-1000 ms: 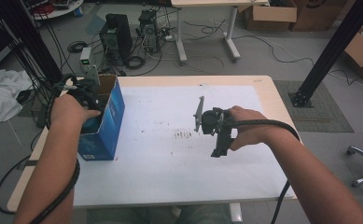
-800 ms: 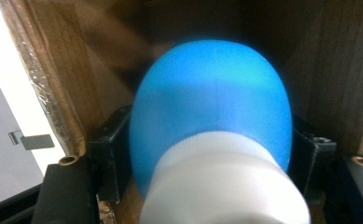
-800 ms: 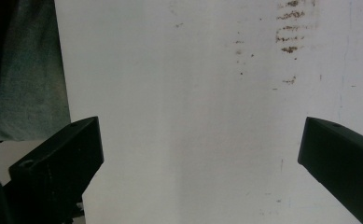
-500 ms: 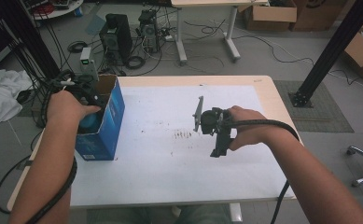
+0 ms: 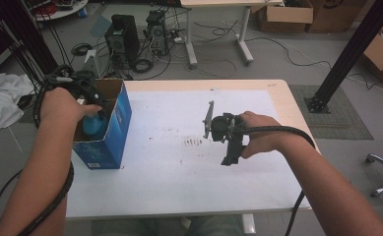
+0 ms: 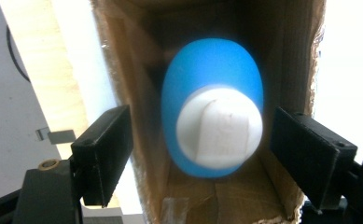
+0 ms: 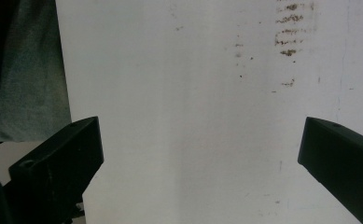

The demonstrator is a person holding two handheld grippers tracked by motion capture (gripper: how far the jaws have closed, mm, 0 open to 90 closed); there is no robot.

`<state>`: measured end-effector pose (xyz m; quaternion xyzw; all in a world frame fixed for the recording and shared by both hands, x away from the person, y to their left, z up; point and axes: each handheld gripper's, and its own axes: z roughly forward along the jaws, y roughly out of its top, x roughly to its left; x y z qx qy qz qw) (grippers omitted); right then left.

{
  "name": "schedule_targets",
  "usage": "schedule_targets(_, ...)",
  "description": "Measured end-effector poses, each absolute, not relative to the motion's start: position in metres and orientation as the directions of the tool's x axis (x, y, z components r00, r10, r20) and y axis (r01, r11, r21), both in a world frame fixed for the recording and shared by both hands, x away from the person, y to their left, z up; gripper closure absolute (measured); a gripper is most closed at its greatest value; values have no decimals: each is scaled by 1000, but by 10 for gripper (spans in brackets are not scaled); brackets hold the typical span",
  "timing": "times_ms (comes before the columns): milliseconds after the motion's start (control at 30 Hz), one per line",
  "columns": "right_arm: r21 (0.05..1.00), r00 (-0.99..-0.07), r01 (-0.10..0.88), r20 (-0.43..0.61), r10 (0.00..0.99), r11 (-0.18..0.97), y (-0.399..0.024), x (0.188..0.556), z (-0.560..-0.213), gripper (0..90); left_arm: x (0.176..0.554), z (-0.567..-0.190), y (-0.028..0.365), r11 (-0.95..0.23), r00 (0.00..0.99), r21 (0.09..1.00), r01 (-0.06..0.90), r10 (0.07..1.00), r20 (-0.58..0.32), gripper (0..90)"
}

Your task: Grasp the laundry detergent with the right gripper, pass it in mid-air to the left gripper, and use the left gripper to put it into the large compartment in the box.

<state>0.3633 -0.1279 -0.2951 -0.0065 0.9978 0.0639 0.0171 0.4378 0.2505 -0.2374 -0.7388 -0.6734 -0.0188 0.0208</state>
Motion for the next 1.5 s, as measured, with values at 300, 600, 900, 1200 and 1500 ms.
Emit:
schedule_targets(300,126,-999,-17,-33,-13,992,-127,363,-295,0,435,-211,246,-138,135,29,990,989,66,196)
schedule_targets(600,149,-999,-6,-38,0,989,-129,363,-293,0,434,-189,235,-220,217,51,974,974,58,142)
schedule_targets(900,127,-999,3,-36,7,992,-129,362,-291,0,433,-177,224,-289,287,46,956,957,37,86)
schedule_targets(1200,123,-999,9,-31,12,992,-131,363,-293,0,430,-168,208,-415,415,40,909,910,24,79)
schedule_targets(1500,126,-999,15,-30,19,992,-134,364,-292,0,427,-176,180,-569,569,6,823,822,-17,19)
